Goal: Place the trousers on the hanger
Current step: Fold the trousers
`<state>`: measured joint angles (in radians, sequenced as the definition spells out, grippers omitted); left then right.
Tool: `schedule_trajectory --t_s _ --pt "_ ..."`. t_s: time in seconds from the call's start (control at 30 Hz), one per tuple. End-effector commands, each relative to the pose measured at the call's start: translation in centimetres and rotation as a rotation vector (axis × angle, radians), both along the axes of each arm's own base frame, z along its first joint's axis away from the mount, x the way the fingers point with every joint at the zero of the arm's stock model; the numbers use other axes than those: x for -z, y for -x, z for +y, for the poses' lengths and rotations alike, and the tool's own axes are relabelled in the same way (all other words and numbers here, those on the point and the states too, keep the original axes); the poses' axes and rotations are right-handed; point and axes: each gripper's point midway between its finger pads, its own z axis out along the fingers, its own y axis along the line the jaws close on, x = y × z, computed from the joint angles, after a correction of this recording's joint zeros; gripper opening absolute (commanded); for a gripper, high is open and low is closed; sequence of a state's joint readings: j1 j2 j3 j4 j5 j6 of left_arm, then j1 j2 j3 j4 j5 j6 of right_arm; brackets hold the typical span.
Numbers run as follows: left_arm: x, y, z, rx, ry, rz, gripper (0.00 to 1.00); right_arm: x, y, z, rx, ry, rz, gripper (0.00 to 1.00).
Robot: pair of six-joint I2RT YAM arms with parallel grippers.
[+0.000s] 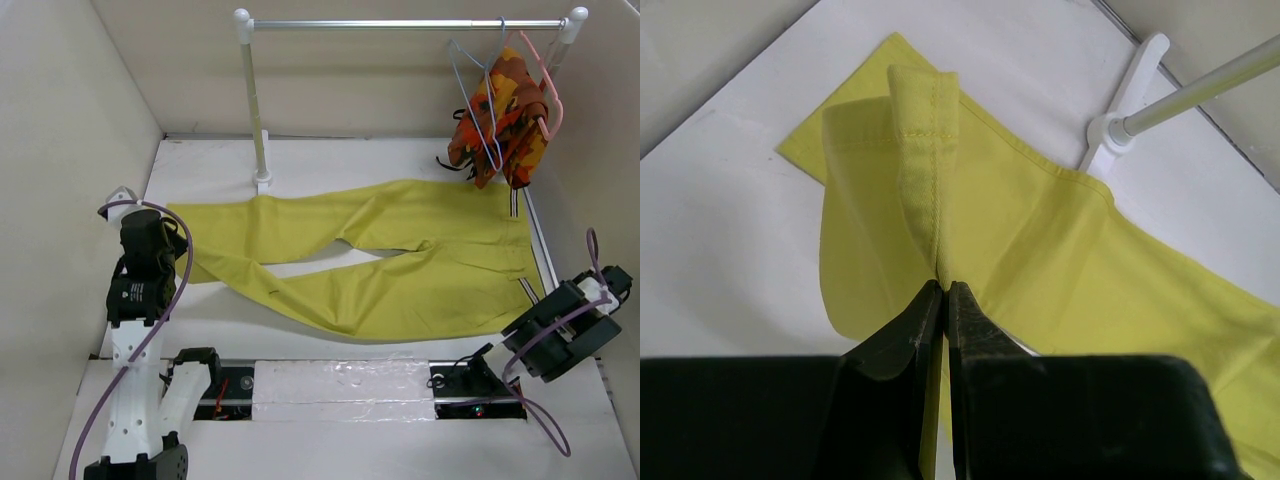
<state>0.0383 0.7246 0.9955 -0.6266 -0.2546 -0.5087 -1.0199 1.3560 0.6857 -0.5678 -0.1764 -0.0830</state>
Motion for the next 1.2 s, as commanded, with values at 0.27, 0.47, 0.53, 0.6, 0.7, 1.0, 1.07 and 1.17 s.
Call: schedule_trajectory --t_s 0.27,0.47,0.53,0.6,0.7,1.0,1.07,1.17 --pt "-5.5 -2.7 0.3 -0.019 -0.021 -0.116 0.00 -17.0 -5.5 2.7 -0.280 0.424 -0.253 0.00" --pt "-5.8 -2.3 2.4 -0.133 -0.073 -0.081 0.00 -25.0 -3.0 2.9 -0.349 0.636 -0.052 0.00" --pt "-6.4 -1.4 3.0 -0.171 -0.105 -0.079 0.00 -27.0 -2.1 4.6 -0.397 0.682 -0.033 0.00" --pt "-6.3 -0.6 4.0 -0.224 -0.134 -0.063 0.00 -29.8 0.0 4.4 -0.362 0.766 0.006 0.00" --pt "-6.5 0.7 5.0 -0.292 -0.170 -0.046 0.00 -34.7 2.4 4.4 -0.344 0.916 0.020 0.00" --pt "-2.1 1.4 6.3 -0.350 -0.249 0.083 0.00 -33.0 -0.3 4.5 -0.382 0.964 0.054 0.00" --pt "-0.8 0.8 6.3 -0.335 -0.262 0.104 0.00 -30.8 -2.3 4.7 -0.435 0.923 0.127 0.00" --pt "0.4 0.1 6.1 -0.311 -0.275 0.147 0.00 -28.8 -4.4 4.4 -0.459 0.856 0.134 0.00"
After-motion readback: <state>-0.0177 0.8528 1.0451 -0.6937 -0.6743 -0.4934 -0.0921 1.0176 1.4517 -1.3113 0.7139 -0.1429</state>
